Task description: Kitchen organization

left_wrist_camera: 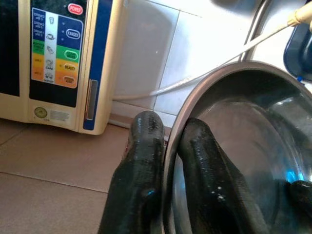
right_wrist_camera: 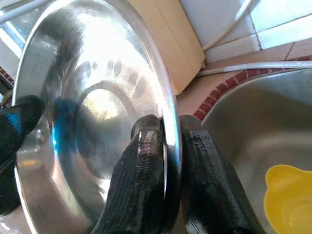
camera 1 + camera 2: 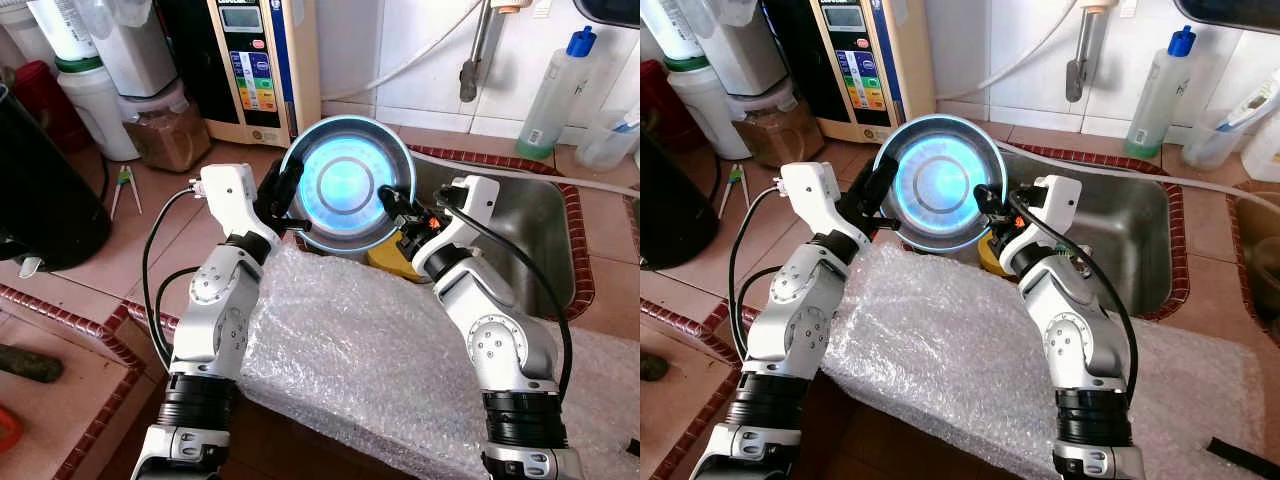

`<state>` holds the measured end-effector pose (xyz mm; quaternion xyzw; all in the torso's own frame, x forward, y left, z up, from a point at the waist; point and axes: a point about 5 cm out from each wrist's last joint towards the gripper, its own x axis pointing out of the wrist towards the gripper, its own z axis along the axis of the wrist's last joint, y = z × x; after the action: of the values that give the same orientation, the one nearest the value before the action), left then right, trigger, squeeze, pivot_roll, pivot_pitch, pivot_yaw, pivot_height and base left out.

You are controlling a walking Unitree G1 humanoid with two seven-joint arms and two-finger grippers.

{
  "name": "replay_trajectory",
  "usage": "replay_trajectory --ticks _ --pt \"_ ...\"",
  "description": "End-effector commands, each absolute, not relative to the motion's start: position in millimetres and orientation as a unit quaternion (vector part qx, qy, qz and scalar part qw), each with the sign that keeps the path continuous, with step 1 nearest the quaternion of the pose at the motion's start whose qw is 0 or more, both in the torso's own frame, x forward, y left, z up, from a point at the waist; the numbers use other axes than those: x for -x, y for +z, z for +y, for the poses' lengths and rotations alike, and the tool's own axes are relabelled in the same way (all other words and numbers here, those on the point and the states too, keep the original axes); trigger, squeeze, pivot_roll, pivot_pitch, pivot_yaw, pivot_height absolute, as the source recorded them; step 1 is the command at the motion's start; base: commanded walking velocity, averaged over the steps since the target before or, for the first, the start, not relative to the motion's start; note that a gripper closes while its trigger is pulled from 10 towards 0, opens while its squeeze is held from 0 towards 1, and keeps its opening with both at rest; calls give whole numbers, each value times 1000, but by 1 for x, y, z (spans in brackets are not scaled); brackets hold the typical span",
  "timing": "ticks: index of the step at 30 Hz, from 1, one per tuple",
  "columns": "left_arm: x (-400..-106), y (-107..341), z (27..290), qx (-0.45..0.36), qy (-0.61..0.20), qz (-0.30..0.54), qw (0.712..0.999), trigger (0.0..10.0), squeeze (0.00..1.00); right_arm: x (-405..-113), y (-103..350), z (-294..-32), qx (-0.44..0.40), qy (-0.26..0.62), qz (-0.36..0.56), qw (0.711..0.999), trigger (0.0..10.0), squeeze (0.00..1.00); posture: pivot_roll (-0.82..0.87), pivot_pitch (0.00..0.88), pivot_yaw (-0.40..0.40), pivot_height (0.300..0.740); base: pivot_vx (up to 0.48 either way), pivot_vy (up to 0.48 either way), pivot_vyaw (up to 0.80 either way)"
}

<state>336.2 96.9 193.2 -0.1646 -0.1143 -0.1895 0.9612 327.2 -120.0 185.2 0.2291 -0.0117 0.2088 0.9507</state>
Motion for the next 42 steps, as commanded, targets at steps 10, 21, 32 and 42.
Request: replay_trajectory --ticks 10,21,32,42 --pt "-325 169 110 96 -183 -73 976 10000 1000 -340 173 -153 -193 66 -7 979 0 0 -139 60 120 740 0 0 0" --pt "-309 133 107 41 -226 -10 973 10000 1000 -340 151 -203 -8 -109 16 994 0 0 -141 56 120 740 0 0 0" --pt "-304 126 99 11 -279 11 960 10000 1000 -327 93 -224 21 -148 143 978 1686 0 -146 56 123 740 0 0 0" --pt "-304 124 100 -6 -292 16 956 10000 1000 -327 79 -211 -3 -106 177 979 10000 1000 -142 55 125 740 0 0 0"
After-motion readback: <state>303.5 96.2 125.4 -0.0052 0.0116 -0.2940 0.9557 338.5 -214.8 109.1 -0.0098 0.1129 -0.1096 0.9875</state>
